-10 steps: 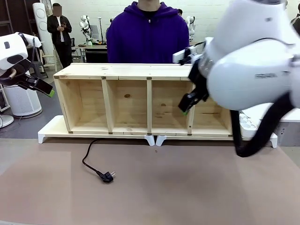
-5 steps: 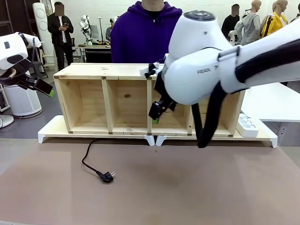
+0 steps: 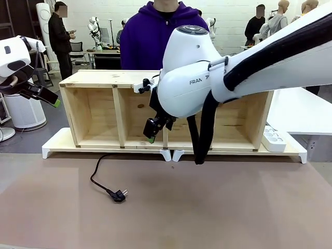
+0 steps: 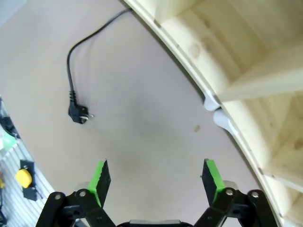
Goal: Perform cable management.
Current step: When the cord part of the Power Cable appears at the lower middle area of the table and stops, grasp the cord part of the Power Cable.
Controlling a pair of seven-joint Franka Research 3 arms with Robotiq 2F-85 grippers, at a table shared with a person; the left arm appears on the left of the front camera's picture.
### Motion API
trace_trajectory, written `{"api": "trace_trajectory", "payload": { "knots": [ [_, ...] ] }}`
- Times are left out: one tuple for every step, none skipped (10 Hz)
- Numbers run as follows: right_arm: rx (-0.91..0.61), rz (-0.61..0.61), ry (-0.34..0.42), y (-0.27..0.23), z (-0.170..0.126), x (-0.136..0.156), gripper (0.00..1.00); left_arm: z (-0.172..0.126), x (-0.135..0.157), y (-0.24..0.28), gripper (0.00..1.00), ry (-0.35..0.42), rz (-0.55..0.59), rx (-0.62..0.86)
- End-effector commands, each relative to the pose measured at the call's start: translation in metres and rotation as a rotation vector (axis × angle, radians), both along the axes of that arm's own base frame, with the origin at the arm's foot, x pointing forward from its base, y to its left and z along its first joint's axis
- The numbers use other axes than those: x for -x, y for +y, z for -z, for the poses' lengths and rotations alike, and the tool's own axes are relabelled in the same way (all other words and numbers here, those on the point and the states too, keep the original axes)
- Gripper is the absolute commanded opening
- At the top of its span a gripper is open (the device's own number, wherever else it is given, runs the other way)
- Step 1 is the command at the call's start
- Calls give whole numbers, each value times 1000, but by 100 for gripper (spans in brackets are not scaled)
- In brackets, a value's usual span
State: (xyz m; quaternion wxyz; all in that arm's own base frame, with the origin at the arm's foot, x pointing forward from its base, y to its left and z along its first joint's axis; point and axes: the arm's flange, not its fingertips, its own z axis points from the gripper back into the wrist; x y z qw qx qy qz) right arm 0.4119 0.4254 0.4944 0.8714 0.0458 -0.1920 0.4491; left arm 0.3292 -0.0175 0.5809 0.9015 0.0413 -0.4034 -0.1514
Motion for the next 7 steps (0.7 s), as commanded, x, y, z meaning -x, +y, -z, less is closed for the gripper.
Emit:
{"api": "trace_trajectory", "payload": {
  "knots": [
    [10,-13,54,23,7,-11,100,0,0,1,100,-1,-4,0],
    [27,-8,69,38,12,-11,100,0,0,1,100,-1,-4,0],
    [43,9,63,50,15,-16,100,0,0,1,100,-1,-4,0],
    [55,17,71,63,22,-18,100,0,0,1,100,-1,-4,0],
    [83,3,96,75,32,-14,100,0,0,1,100,-1,-4,0],
    [114,-8,122,87,43,-9,100,0,0,1,100,-1,-4,0],
    [134,-13,134,94,47,-10,100,0,0,1,100,-1,-4,0]
  ]
}}
